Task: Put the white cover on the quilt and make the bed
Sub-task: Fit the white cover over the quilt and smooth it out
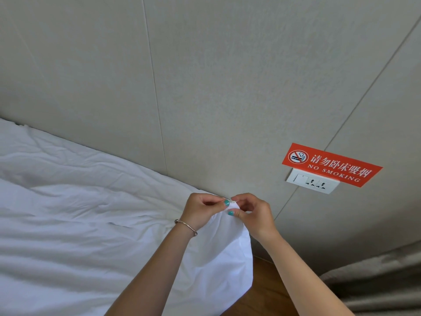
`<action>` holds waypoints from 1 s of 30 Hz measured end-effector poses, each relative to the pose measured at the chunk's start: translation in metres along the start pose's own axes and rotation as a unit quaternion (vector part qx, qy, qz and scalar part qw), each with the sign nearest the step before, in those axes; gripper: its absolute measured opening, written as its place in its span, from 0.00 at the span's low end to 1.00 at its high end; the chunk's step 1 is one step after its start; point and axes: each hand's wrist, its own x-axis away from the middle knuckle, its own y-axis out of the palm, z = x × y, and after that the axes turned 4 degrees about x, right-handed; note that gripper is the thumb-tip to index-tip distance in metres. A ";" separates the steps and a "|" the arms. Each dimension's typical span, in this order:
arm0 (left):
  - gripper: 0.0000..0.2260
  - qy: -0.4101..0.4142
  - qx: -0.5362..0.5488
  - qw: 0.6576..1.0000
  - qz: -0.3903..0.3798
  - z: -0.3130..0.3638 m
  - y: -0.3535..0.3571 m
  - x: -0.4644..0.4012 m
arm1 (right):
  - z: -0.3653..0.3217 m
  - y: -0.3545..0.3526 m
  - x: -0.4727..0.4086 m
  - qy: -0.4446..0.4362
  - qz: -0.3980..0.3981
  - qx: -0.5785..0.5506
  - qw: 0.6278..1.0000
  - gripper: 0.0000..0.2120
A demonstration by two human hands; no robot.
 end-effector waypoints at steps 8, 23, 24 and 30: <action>0.05 -0.146 0.196 0.966 0.079 -0.008 0.008 -0.002 | -0.004 -0.004 -0.004 -0.012 -0.001 0.003 1.000 0.19; 0.09 0.066 -0.107 0.991 0.048 -0.015 0.002 -0.017 | -0.007 -0.004 -0.017 0.015 0.041 0.029 0.999 0.20; 0.09 0.080 -0.143 0.986 0.030 -0.015 0.001 -0.018 | -0.007 -0.004 -0.017 0.009 0.041 0.039 0.998 0.19; 0.10 0.173 -0.232 0.953 0.083 -0.015 -0.006 -0.021 | 0.002 0.002 -0.017 -0.052 0.034 0.151 0.987 0.08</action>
